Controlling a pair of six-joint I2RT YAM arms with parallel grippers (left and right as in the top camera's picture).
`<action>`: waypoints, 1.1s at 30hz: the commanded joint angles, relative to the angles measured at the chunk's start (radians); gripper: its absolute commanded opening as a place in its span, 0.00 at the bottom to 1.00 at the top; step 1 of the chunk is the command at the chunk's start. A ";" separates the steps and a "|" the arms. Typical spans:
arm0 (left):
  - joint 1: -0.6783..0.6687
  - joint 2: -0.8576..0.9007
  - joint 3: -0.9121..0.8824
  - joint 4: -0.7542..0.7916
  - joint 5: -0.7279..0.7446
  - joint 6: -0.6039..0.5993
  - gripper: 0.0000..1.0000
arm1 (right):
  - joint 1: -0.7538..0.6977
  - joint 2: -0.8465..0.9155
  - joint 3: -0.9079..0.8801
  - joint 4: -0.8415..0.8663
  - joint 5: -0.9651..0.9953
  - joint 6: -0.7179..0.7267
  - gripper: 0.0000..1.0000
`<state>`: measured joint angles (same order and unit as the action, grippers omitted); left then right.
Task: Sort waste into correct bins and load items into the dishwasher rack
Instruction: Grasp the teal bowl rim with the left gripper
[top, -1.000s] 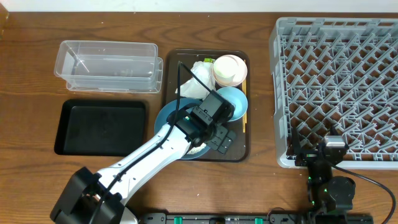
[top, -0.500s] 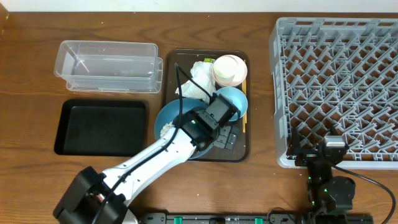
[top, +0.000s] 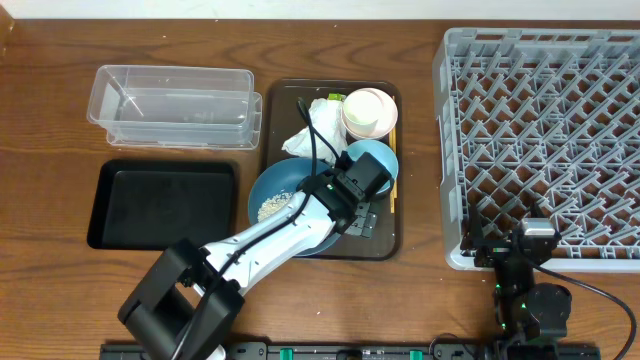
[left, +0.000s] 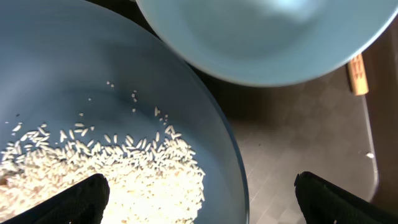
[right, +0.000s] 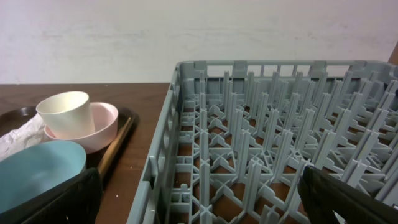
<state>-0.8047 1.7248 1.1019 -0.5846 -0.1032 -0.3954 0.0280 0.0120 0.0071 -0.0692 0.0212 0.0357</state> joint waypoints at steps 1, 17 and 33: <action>-0.027 0.012 0.028 -0.015 -0.052 0.019 0.98 | -0.014 -0.007 -0.002 -0.003 -0.003 -0.014 0.99; -0.109 0.085 0.027 0.030 -0.247 -0.033 0.91 | -0.014 -0.007 -0.002 -0.003 -0.003 -0.014 0.99; -0.109 0.113 0.027 0.045 -0.247 -0.100 0.61 | -0.014 -0.007 -0.002 -0.003 -0.003 -0.015 0.99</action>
<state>-0.9146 1.8347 1.1023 -0.5407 -0.3241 -0.4793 0.0280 0.0120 0.0071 -0.0696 0.0212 0.0357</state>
